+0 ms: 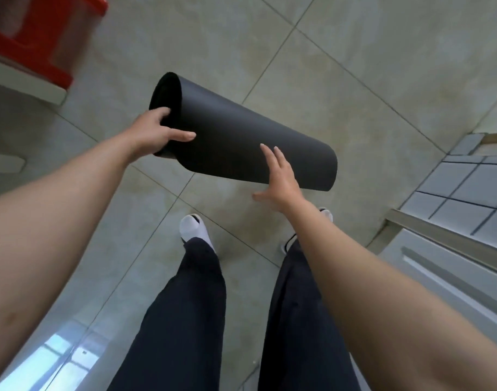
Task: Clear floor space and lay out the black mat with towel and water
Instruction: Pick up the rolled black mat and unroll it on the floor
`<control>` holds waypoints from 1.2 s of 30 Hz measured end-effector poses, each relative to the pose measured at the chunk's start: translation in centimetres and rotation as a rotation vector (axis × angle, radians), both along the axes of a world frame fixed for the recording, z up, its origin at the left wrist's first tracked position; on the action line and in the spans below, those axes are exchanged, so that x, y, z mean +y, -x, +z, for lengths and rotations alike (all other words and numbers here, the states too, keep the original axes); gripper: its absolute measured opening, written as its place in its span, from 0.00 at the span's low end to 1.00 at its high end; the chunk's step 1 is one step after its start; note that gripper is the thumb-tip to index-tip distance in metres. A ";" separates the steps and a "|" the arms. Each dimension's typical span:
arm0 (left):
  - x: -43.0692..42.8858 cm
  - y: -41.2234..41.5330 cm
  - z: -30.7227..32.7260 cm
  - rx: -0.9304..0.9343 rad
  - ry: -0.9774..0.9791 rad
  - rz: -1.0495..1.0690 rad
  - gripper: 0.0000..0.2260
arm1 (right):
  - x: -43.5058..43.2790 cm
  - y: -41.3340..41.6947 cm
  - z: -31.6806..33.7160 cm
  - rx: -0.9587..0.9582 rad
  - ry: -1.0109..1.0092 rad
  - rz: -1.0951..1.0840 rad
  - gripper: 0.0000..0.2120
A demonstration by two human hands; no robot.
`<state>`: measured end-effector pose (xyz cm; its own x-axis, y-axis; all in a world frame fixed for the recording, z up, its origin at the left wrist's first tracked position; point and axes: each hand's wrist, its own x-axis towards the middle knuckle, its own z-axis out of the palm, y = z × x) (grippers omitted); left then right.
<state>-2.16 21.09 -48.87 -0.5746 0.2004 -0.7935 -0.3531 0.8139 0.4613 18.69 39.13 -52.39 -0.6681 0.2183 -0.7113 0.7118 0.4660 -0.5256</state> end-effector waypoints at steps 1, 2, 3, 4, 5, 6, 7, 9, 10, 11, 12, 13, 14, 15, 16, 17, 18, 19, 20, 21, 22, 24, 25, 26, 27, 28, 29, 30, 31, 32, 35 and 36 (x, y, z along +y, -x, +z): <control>-2.2 0.8 -0.3 -0.046 -0.010 0.001 0.37 | -2.1 0.9 -0.8 0.009 -0.022 0.030 0.52; -4.6 1.7 -0.7 -0.080 -0.020 0.013 0.39 | -4.3 1.7 -1.8 0.022 -0.042 0.062 0.52; -6.8 2.3 -1.1 -0.098 -0.022 0.018 0.42 | -5.9 2.4 -2.8 0.032 -0.060 0.096 0.53; -9.3 2.8 -1.8 -0.096 -0.020 0.044 0.43 | -7.7 3.1 -4.0 0.035 -0.068 0.133 0.53; -11.3 3.2 -2.6 -0.080 -0.021 0.081 0.40 | -8.9 3.5 -5.2 0.026 -0.073 0.162 0.53; -13.1 3.4 -3.8 -0.060 -0.023 0.134 0.36 | -9.8 3.7 -6.5 0.001 -0.078 0.195 0.53; -14.6 3.6 -5.3 -0.036 -0.022 0.186 0.31 | -10.5 3.7 -7.7 -0.029 -0.088 0.226 0.53; -16.6 3.3 -7.9 -0.001 -0.019 0.295 0.24 | -10.9 3.2 -10.0 -0.083 -0.117 0.282 0.54; -17.5 3.6 -9.5 0.004 -0.021 0.361 0.22 | -11.0 2.9 -11.3 -0.093 -0.143 0.308 0.53; -18.0 3.9 -11.5 0.010 -0.023 0.412 0.21 | -10.9 2.9 -13.0 -0.088 -0.177 0.339 0.53; -18.2 4.1 -12.1 0.010 -0.011 0.441 0.20 | -10.6 2.6 -13.4 -0.079 -0.210 0.360 0.53; -18.3 4.2 -13.2 0.012 -0.013 0.474 0.20 | -10.2 2.6 -14.2 -0.055 -0.252 0.375 0.52; -18.4 4.6 -14.9 0.028 -0.030 0.540 0.19 | -9.8 2.7 -16.0 -0.018 -0.293 0.388 0.52; -18.1 5.3 -16.5 0.052 -0.043 0.589 0.19 | -9.3 3.1 -17.9 0.007 -0.330 0.395 0.52; -17.8 6.0 -17.9 0.071 -0.059 0.629 0.18 | -8.7 3.6 -19.5 0.035 -0.365 0.411 0.52; -17.7 6.5 -19.4 0.082 -0.067 0.660 0.18 | -8.1 4.1 -21.1 0.063 -0.400 0.435 0.53; -17.7 7.3 -21.0 0.095 -0.066 0.674 0.18 | -7.5 4.7 -22.6 0.087 -0.438 0.461 0.53; -17.4 8.1 -22.7 0.106 -0.064 0.672 0.18 | -6.8 5.3 -24.2 0.115 -0.473 0.482 0.53; -17.1 8.9 -24.3 0.124 -0.058 0.652 0.19 | -6.1 5.9 -25.6 0.155 -0.501 0.498 0.52; -16.8 9.6 -25.4 0.145 -0.051 0.611 0.19 | -5.6 6.5 -26.6 0.203 -0.525 0.507 0.50; -16.5 10.2 -26.2 0.160 -0.034 0.567 0.20 | -5.3 7.0 -27.3 0.262 -0.538 0.497 0.46; -15.4 12.0 -29.0 0.199 -0.027 0.501 0.21 | -3.7 8.7 -29.6 0.376 -0.527 0.439 0.38; -14.8 13.0 -29.7 0.215 -0.027 0.471 0.22 | -3.0 9.5 -30.3 0.418 -0.518 0.415 0.35; -13.8 14.1 -30.9 0.239 -0.041 0.451 0.23 | -2.0 10.8 -31.2 0.441 -0.531 0.399 0.32; -12.9 15.0 -31.3 0.266 -0.050 0.433 0.23 | -1.3 11.9 -31.6 0.452 -0.551 0.377 0.29; -11.7 15.9 -31.9 0.307 -0.066 0.412 0.21 | -0.7 13.1 -32.1 0.458 -0.595 0.346 0.26; -10.0 17.1 -32.6 0.369 -0.091 0.382 0.17 | 0.2 14.6 -32.8 0.470 -0.659 0.311 0.23; -8.7 17.9 -33.0 0.429 -0.099 0.345 0.11 | 0.7 15.8 -33.1 0.471 -0.714 0.292 0.21; -7.0 18.9 -33.3 0.491 -0.117 0.295 0.08 | 1.2 17.4 -33.5 0.465 -0.773 0.282 0.20; -5.6 19.9 -33.8 0.529 -0.142 0.234 0.08 | 1.7 18.7 -33.8 0.470 -0.816 0.270 0.18; -2.3 21.8 -35.2 0.597 -0.082 0.052 0.20 | 3.3 21.8 -34.9 0.558 -0.894 0.266 0.21; -1.3 22.0 -35.5 0.671 0.027 -0.016 0.21 | 3.9 22.4 -35.2 0.589 -0.919 0.270 0.25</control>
